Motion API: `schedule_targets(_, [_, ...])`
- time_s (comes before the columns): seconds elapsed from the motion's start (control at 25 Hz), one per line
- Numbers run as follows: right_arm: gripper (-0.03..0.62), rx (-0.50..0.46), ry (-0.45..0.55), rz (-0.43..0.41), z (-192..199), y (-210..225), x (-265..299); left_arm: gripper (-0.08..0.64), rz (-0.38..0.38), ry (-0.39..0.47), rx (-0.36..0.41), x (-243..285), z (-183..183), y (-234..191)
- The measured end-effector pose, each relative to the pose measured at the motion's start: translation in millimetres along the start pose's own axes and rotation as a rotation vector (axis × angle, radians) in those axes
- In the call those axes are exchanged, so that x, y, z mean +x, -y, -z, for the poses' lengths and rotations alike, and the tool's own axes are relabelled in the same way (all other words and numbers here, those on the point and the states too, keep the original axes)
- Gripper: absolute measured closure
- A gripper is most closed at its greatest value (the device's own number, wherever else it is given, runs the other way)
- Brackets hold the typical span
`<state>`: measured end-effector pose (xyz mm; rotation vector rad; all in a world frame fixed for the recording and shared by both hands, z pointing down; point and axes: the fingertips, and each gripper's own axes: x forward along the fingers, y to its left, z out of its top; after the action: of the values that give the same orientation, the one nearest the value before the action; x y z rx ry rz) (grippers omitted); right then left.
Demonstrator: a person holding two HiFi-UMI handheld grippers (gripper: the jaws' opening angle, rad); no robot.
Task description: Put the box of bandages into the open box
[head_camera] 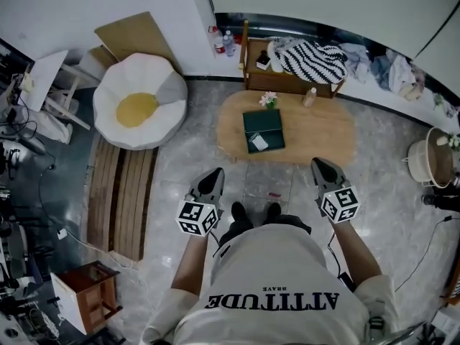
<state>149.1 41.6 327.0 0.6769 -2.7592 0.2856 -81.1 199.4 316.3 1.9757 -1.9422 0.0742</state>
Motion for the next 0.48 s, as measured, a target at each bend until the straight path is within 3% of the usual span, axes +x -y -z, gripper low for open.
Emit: schedule_targets(0.48, [0.571, -0.041, 0.013, 0.038, -21.7, -14.2, 4.2, 0.540, 0.052, 0.010, 0.025, -0.6, -15.8, -23.4])
